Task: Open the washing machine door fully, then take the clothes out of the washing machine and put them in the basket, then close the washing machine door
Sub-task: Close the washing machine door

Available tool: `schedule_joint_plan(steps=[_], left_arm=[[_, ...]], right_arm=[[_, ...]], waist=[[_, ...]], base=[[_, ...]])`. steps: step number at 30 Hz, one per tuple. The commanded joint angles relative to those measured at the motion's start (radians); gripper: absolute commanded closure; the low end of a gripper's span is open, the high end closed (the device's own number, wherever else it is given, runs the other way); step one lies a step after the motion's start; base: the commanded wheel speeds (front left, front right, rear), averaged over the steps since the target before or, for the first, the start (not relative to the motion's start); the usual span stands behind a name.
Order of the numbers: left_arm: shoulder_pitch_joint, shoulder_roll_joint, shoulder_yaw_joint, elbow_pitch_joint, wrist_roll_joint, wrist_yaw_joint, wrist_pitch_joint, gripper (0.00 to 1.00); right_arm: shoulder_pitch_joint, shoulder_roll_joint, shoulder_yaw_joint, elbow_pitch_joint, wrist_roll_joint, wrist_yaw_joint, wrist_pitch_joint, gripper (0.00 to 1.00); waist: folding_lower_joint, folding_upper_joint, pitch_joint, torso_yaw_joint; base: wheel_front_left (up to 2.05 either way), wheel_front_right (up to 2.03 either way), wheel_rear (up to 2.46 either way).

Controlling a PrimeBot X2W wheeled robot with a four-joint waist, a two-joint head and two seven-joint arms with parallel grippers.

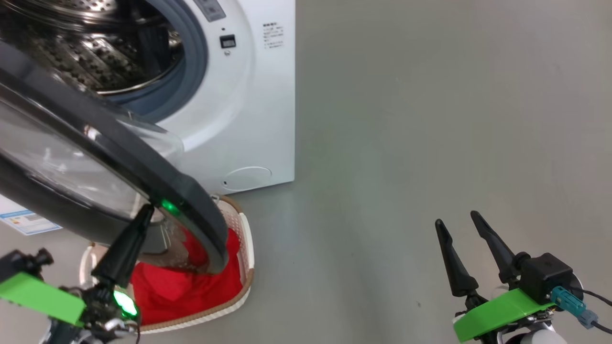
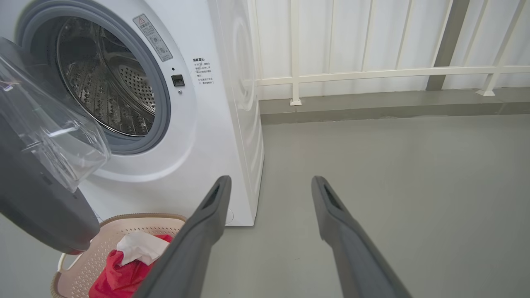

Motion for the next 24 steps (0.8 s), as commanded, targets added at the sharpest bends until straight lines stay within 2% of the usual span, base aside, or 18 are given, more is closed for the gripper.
schedule_joint_plan(steps=[1,14,24], left_arm=[[-0.051,0.023,0.031,-0.015,0.004,-0.009,0.000,1.00],[-0.235,0.051,0.031,0.155,0.011,-0.025,-0.003,1.00],[-0.343,0.058,0.023,0.287,0.027,-0.049,-0.013,1.00]], right_arm=[[-0.038,-0.011,0.028,-0.020,0.018,0.003,-0.014,0.00],[-0.078,-0.011,0.055,0.018,0.038,0.003,-0.040,0.00],[-0.098,-0.011,0.069,0.047,0.047,0.003,-0.054,0.00]], waist=[[0.0000,-0.0001,0.020,-0.019],[0.0000,-0.0001,0.061,-0.061],[0.0000,-0.0001,0.067,-0.064]], base=[[0.00,0.00,0.00],[0.00,0.00,0.00],[0.00,0.00,0.00]])
